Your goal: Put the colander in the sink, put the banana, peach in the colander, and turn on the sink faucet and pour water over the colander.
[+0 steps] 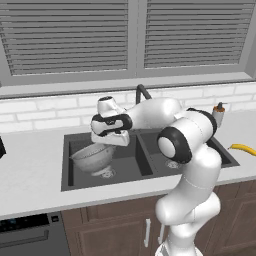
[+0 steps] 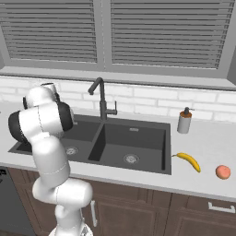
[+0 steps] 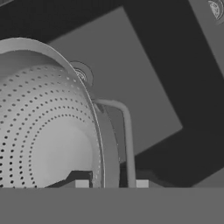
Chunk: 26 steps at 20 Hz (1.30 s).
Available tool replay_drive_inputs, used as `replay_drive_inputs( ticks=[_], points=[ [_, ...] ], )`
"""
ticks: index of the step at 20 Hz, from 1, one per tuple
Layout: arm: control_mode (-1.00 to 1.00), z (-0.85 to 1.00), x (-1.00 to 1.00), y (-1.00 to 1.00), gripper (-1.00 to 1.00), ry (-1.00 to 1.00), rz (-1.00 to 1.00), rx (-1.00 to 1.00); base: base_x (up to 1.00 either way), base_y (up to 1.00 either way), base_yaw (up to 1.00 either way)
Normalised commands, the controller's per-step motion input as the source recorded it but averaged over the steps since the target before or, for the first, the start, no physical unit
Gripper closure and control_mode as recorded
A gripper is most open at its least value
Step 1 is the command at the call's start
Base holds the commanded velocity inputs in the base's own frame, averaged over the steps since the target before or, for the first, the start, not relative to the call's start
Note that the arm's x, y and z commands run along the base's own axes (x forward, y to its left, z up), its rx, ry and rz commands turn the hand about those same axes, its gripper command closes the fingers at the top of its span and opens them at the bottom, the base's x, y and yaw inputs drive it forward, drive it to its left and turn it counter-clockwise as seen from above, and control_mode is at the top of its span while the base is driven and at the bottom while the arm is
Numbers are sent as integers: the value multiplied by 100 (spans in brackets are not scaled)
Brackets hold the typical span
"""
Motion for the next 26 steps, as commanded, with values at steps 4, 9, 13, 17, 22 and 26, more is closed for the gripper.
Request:
replay_drive_inputs(
  ticks=[4, 9, 13, 17, 22, 26],
  points=[
    [-100, -56, 23, -3, 100, -13, 6, 0, 0, 0, 0],
    [-100, -45, 19, -4, 100, -13, 7, 0, 0, 0, 0],
    [-100, -52, 38, -4, 100, -16, 7, 0, 0, 0, 0],
    [-100, -57, 38, -4, 100, -10, 7, 0, 0, 0, 0],
    [-100, -33, 42, -3, 100, -10, 7, 0, 0, 0, 0],
    [-100, -25, 64, -1, 100, -13, 6, 0, 0, 0, 0]
  ],
)
